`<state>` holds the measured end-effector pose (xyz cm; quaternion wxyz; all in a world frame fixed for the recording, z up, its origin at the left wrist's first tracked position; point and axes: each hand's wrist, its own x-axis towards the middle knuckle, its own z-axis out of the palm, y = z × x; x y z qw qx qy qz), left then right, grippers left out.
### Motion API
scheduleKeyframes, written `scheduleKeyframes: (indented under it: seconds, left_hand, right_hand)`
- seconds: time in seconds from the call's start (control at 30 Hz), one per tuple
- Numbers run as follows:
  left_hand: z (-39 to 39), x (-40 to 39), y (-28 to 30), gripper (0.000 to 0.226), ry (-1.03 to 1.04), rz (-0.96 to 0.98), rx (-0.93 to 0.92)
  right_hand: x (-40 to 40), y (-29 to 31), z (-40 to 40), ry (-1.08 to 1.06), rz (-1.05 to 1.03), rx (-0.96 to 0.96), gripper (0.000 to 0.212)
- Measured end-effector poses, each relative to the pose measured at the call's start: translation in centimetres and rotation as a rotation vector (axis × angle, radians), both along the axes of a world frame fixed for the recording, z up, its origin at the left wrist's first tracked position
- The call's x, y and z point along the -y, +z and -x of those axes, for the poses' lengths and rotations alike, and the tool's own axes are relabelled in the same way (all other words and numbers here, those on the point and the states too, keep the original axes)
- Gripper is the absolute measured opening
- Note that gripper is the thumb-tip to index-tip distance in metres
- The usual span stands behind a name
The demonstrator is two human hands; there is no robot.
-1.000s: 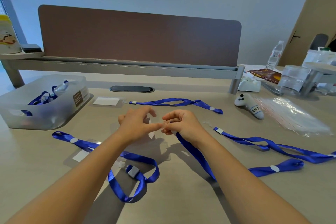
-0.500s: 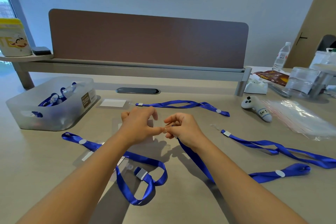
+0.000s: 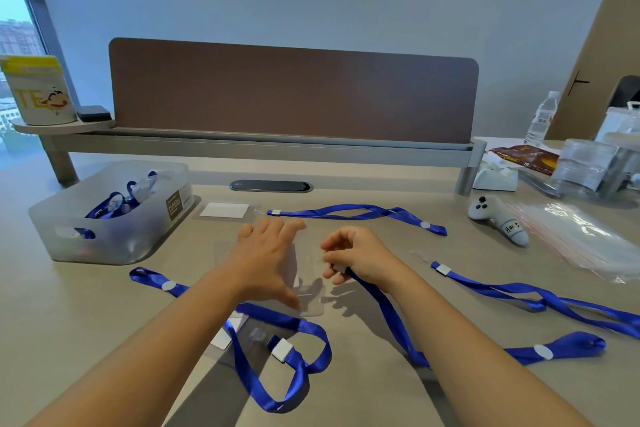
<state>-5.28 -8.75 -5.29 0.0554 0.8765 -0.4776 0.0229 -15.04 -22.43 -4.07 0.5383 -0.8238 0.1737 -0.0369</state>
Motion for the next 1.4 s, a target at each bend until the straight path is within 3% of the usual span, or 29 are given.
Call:
scheduleKeyframes:
  seconds: [0.27, 0.5, 0.67, 0.87, 1.13, 1.4]
  left_hand:
    - [-4.0, -1.5, -0.7, 0.095, 0.073, -0.150, 0.067]
    - [-7.1, -1.5, -2.0, 0.104, 0.166, -0.246, -0.082]
    - [-8.0, -1.6, -2.4, 0.086, 0.233, -0.237, -0.232]
    - [-4.9, -1.1, -4.8, 0.072, 0.300, -0.141, -0.340]
    - [-7.3, -2.5, -5.9, 0.075, 0.393, -0.135, -0.286]
    - [-9.6, -1.8, -6.1, 0.077, 0.354, -0.129, -0.248]
  right_hand:
    - [1.1, -0.9, -1.1, 0.014, 0.607, -0.266, 0.026]
    - [1.0, -3.7, -4.2, -0.108, 0.999, -0.164, 0.026]
    - [0.1, -5.3, -4.7, -0.176, 0.917, -0.455, 0.056]
    - [-1.4, -6.0, -3.8, -0.223, 0.716, -0.569, 0.069]
    - [1.2, -6.8, -5.8, 0.060, 0.828, -0.415, 0.062]
    - [4.6, -7.1, -7.8, 0.069, 0.884, -0.348, 0.061]
